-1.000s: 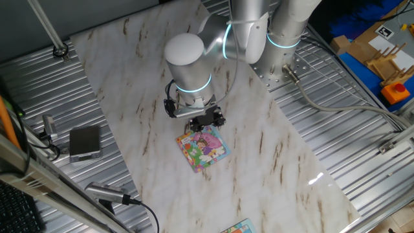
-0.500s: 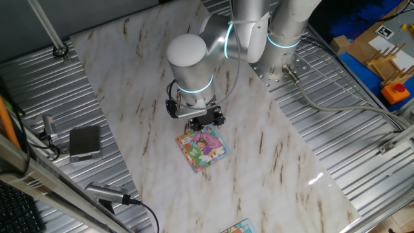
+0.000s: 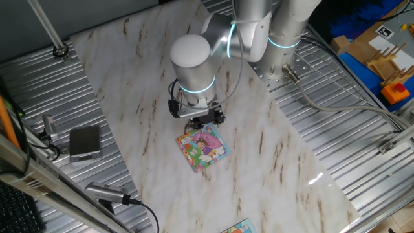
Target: Assemble one piece of a puzzle
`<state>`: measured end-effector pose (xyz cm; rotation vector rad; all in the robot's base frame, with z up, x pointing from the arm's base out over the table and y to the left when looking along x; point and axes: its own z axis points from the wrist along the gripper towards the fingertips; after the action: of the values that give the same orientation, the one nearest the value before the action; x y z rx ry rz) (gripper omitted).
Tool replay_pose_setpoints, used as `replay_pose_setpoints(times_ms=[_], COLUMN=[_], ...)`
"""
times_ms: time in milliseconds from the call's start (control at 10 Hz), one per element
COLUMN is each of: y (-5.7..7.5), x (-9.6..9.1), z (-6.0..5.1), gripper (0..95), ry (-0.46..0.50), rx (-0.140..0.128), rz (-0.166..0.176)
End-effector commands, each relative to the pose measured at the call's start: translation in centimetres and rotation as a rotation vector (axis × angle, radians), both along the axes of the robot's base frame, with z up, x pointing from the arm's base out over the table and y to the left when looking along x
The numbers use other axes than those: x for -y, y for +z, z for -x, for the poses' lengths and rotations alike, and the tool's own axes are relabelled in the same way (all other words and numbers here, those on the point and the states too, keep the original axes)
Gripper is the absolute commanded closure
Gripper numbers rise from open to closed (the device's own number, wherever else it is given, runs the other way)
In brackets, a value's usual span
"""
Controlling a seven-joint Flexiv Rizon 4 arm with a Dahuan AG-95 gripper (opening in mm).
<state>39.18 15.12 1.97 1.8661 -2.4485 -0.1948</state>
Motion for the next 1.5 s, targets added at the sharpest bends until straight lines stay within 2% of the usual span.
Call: replay_pose_setpoints(times_ms=[100, 600, 1500], y=[-0.30, -0.47, -0.77], x=[-0.06, -0.15, -0.24], z=[-0.16, -0.21, 0.05], gripper=[19.0, 19.0, 19.0], ry=[-0.003, -0.004, -0.001], rx=[0.002, 0.001, -0.001], rz=[0.002, 0.010, 0.003])
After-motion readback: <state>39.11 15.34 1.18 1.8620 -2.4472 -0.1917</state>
